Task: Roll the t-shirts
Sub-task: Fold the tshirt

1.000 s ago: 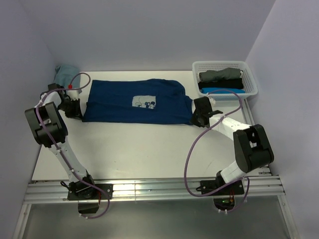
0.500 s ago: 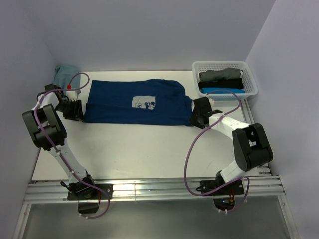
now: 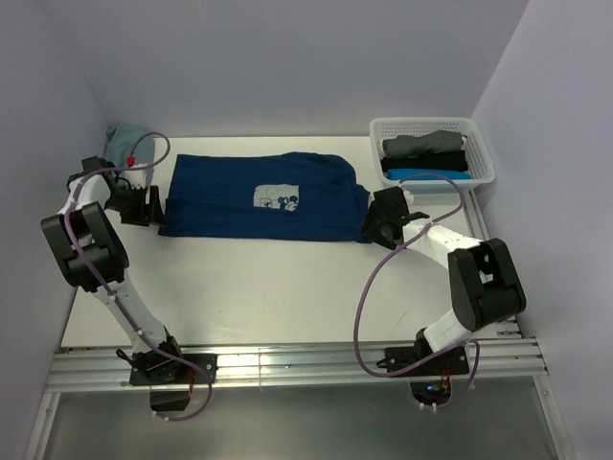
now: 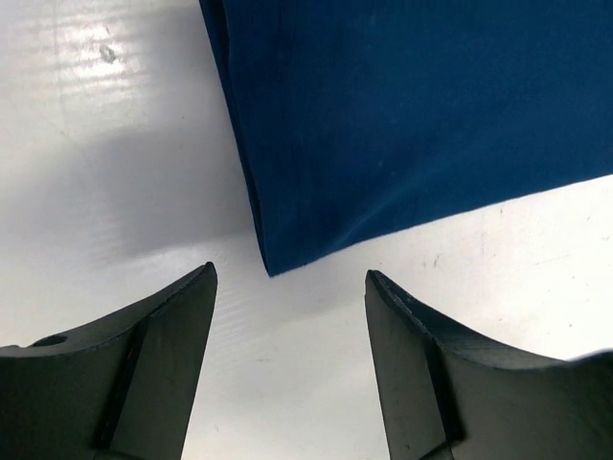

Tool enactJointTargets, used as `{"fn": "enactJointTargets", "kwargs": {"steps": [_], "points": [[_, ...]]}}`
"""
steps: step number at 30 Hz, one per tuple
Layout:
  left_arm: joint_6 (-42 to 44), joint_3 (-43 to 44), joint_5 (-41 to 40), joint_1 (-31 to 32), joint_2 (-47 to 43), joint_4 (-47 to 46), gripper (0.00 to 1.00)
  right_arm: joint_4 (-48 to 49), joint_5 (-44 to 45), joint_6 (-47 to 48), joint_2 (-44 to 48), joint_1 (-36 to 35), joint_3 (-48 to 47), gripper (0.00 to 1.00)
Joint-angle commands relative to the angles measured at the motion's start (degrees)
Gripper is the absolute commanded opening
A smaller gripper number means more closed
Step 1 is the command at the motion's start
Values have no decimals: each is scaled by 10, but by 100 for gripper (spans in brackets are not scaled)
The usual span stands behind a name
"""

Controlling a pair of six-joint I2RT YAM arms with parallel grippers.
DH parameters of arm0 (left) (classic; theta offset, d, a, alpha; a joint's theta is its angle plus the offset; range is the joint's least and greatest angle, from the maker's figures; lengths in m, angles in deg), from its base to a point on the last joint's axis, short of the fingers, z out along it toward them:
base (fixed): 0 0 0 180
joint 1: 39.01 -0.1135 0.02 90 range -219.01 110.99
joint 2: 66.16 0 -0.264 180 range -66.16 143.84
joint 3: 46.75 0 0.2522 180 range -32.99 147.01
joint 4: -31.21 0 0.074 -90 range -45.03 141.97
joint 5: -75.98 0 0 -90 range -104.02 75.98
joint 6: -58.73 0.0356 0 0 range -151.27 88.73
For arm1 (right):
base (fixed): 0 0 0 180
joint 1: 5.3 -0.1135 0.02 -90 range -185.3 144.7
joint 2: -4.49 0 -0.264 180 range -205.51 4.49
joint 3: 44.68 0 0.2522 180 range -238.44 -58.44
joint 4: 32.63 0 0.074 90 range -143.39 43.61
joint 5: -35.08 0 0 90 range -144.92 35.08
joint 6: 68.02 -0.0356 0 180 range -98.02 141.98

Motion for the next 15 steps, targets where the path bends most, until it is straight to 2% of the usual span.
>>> {"fn": "enactJointTargets", "kwargs": {"steps": [1,9,15], "points": [[-4,25,33,-3,20,9,69,43,-24,-17,5,11,14,67],[-8,14,23,1,47,3,70,101,-66,-35,-22,27,29,67],[-17,6,15,5,56,-5,69,123,-79,-46,-32,27,34,61]]}}
